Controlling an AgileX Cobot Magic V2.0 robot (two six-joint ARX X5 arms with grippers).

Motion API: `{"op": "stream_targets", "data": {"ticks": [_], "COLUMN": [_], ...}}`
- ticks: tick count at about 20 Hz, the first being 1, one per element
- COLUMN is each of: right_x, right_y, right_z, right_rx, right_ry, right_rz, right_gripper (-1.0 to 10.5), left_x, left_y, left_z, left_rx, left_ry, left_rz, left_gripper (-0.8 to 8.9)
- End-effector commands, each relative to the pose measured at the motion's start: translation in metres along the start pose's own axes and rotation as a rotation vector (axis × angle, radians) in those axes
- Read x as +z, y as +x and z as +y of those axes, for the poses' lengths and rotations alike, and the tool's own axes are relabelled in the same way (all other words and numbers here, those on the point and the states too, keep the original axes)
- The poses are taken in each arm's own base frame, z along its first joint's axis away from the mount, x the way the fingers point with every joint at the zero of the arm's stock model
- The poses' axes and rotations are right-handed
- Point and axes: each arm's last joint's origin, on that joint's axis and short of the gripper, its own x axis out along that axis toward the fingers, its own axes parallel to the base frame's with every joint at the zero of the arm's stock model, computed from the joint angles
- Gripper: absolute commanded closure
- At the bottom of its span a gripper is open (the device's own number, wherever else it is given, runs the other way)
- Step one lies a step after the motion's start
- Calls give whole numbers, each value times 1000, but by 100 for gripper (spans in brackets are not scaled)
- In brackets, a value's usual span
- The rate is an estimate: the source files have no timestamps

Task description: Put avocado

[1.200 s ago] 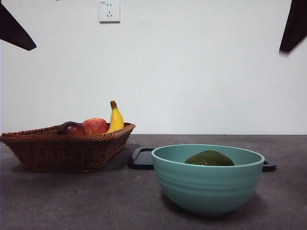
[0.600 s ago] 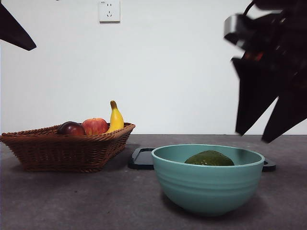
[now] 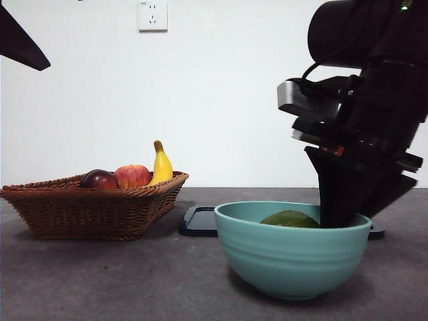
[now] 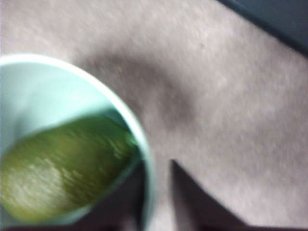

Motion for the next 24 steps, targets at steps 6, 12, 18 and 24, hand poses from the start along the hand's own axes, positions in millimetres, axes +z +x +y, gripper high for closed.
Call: {"op": "stream_targets", "data": {"ticks": [6,12,18,24], "right_x": [14,63,122,149], "right_y": [-14,-50,-44,-6], "right_z": [9,-6,-49,-86], "right_rx": [16,-14,-70,-95], "right_ry": [-14,28,94,151], "right_rz": [-64,-205,-211,-204], "right_gripper": [941,941,941,941], "left_x": [2,2,2,1], "left_y": [0,0,0,0], "left_z": [-2,-2,-2,-2], "left_rx": [-8,-8,-8,-8], "left_ry": [21,22,19,19], "left_rz": [-6,-6,-2,1], "left_gripper": [414,413,413,413]}}
